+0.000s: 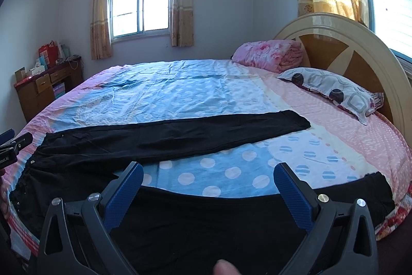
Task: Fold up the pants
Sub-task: 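Grasp the black pants waistband with the left tool while the right tool grasps the striped cuff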
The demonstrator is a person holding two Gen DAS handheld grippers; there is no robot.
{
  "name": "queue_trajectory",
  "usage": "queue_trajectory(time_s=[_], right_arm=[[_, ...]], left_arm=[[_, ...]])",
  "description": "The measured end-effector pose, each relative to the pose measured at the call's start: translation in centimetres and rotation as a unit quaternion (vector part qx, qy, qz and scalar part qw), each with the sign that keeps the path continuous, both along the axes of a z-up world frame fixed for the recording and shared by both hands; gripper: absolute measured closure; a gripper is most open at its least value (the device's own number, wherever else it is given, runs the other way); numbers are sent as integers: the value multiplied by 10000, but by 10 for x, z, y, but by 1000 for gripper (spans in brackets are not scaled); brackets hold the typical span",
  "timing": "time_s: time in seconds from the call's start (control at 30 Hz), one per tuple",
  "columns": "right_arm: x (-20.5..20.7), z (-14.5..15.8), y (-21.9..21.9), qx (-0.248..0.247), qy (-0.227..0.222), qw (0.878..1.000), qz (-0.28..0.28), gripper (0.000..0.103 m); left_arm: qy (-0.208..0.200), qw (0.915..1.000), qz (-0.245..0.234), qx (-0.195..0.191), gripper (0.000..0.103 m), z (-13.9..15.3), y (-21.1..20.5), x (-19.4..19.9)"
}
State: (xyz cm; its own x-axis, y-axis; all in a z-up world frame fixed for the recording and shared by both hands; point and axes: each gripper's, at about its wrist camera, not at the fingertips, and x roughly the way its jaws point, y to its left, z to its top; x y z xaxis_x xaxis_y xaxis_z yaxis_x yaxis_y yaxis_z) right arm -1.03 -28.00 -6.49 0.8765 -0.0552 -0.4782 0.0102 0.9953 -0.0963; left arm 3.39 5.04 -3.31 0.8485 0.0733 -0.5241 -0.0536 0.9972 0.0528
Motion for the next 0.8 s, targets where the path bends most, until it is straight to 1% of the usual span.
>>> queue_trajectory(time_s=[0.03, 0.13, 0.2, 0.23, 0.3, 0.37, 0.47, 0.5, 0.57, 0.6, 0.63, 0.67, 0.73, 0.77, 0.8], right_arm=[[5, 1, -4, -25, 8, 10000, 1, 1], [21, 3, -19, -108, 29, 9999, -91, 1], [35, 2, -31, -166, 100, 9997, -173, 1], [44, 1, -38, -152, 169, 9995, -207, 1], [59, -3, -50, -70, 301, 9992, -265, 1], [75, -8, -60, 40, 482, 9983, -310, 1], [93, -15, -71, 183, 703, 9968, -320, 1], [98, -18, -74, 248, 771, 9962, -307, 1], [109, -24, -82, 375, 910, 9945, -359, 1], [113, -26, -85, 397, 966, 9939, -363, 1], [120, -29, -89, 414, 1066, 9928, -359, 1], [124, -30, -93, 433, 1128, 9920, -365, 1], [135, -31, -105, 450, 1217, 9906, -428, 4], [142, -31, -114, 440, 1267, 9899, -466, 9], [151, -30, -126, 456, 1324, 9888, -513, 17]], left_arm=[[73, 9999, 79, 48, 0, -3, 8, 5], [296, 9984, 454, 170, 0, -12, 48, 27], [444, 9962, 731, 157, 0, -18, 81, 45], [521, 9947, 869, 145, 0, -23, 100, 57], [687, 9921, 1043, 122, 1, -31, 127, 76], [914, 9892, 1144, -41, 15, -41, 151, 101], [1216, 9851, 1196, -232, 21, -60, 176, 135], [1321, 9834, 1221, -217, 23, -67, 179, 145], [1602, 9799, 1165, -230, 35, -81, 184, 166], [1699, 9787, 1127, -250, 39, -87, 185, 173], [1784, 9774, 1101, -265, 47, -91, 186, 179], [1857, 9767, 1046, -265, 52, -96, 187, 186], [1987, 9750, 980, -181, 54, -103, 183, 194], [2022, 9747, 931, -188, 56, -106, 182, 197], [2049, 9744, 904, -194, 56, -108, 182, 200]])
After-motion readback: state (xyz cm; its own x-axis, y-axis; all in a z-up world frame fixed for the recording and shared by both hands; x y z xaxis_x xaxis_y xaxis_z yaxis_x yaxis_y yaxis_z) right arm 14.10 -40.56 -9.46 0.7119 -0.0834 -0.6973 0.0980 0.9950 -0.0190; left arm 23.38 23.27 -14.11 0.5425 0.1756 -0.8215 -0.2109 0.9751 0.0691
